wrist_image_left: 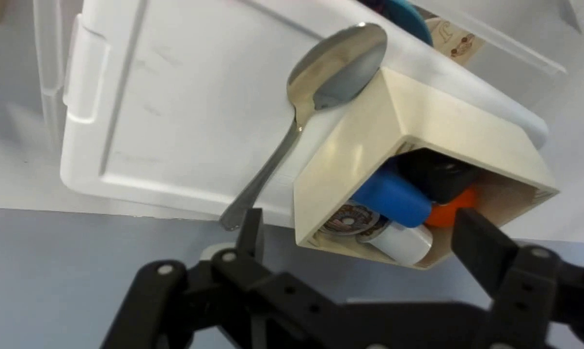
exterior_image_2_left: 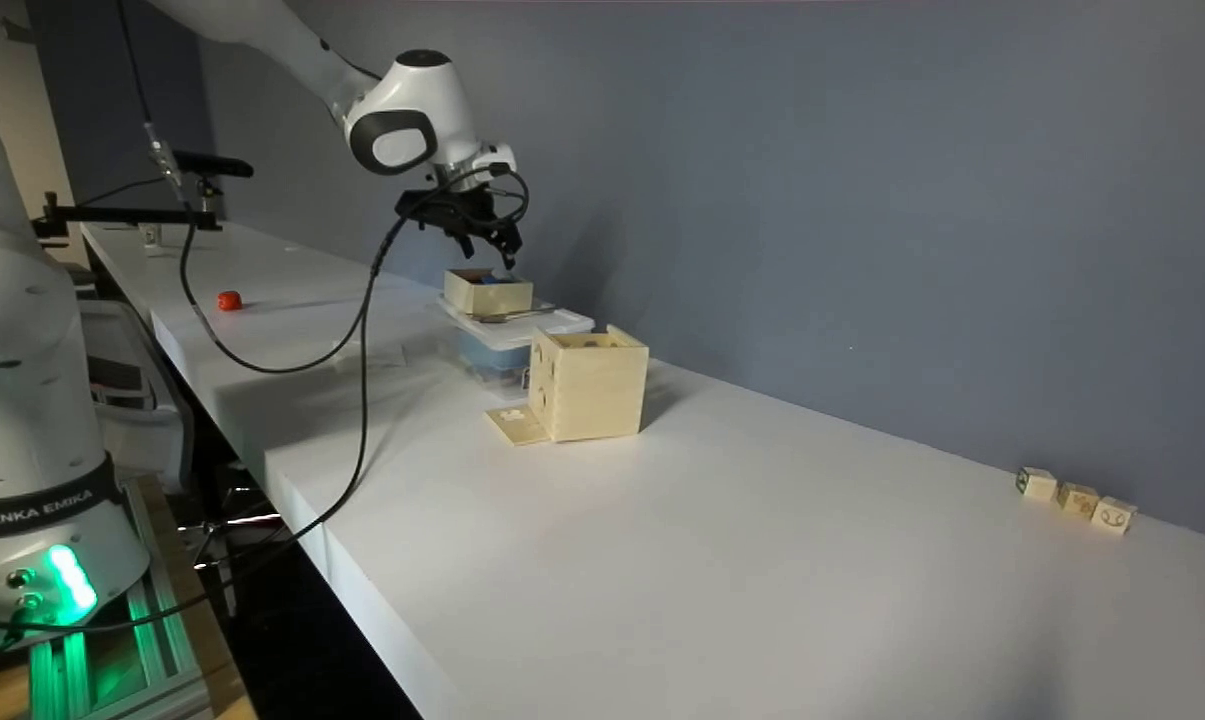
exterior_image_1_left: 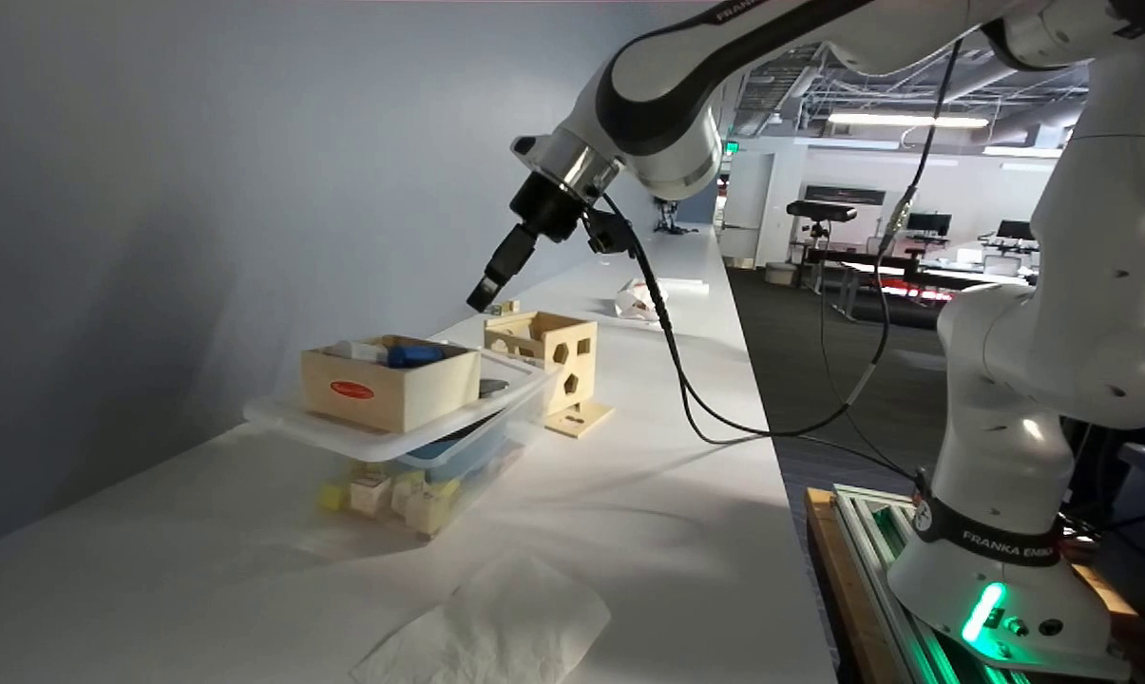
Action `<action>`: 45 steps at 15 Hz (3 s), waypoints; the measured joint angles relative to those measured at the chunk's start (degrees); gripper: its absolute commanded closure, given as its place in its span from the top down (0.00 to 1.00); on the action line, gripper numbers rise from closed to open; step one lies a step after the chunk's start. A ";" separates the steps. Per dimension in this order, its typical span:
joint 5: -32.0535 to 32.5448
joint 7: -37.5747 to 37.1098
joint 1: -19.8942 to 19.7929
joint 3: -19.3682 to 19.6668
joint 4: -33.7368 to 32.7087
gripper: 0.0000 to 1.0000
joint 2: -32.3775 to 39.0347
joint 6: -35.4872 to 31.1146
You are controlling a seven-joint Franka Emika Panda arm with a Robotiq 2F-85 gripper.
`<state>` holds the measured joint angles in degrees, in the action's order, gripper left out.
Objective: Move the wooden cube to the left, put the paper towel on the table and put the spoon in the cube
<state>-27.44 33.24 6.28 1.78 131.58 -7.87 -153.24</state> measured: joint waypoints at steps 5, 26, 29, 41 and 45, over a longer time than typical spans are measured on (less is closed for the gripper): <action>0.09 -1.82 0.10 -0.12 -0.11 1.00 0.25 0.00; 14.89 -37.13 -3.89 -0.41 -17.27 1.00 17.98 11.00; 15.81 -37.81 -3.83 -0.92 -20.12 1.00 20.26 13.38; 16.42 -38.52 -4.56 -1.06 -24.14 1.00 23.95 19.46; 17.32 -40.12 -4.52 -1.01 -24.17 1.00 23.97 19.41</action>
<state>-10.12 -6.88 1.76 0.78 107.41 16.10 -133.83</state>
